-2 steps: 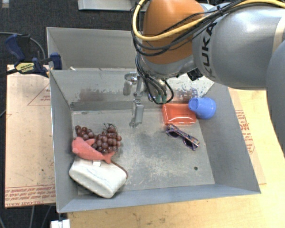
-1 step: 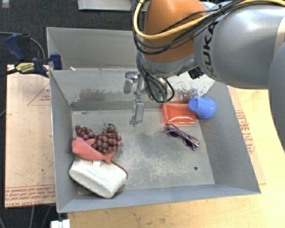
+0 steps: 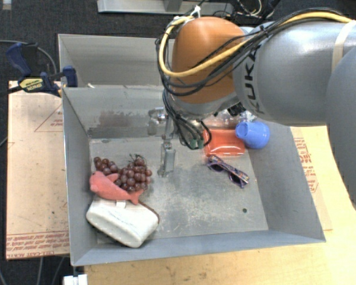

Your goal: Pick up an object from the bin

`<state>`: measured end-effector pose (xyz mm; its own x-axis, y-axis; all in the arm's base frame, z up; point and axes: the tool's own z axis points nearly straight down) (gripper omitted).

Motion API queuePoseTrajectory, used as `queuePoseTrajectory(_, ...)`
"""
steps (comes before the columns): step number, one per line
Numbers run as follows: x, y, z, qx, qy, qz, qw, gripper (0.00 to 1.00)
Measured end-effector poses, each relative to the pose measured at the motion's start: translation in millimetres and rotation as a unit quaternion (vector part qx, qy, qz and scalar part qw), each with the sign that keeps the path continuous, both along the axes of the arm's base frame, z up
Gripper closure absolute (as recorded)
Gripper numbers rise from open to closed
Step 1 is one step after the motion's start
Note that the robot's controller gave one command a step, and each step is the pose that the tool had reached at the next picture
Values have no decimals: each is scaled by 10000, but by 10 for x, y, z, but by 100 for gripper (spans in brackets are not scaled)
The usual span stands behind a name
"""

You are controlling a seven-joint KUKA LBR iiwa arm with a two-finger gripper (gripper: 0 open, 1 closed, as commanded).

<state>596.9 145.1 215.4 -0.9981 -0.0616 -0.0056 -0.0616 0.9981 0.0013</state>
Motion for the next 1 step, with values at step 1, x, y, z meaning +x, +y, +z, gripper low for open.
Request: queuePoseTrajectory(1,-36,278,-502,6,-1,20,10000,0)
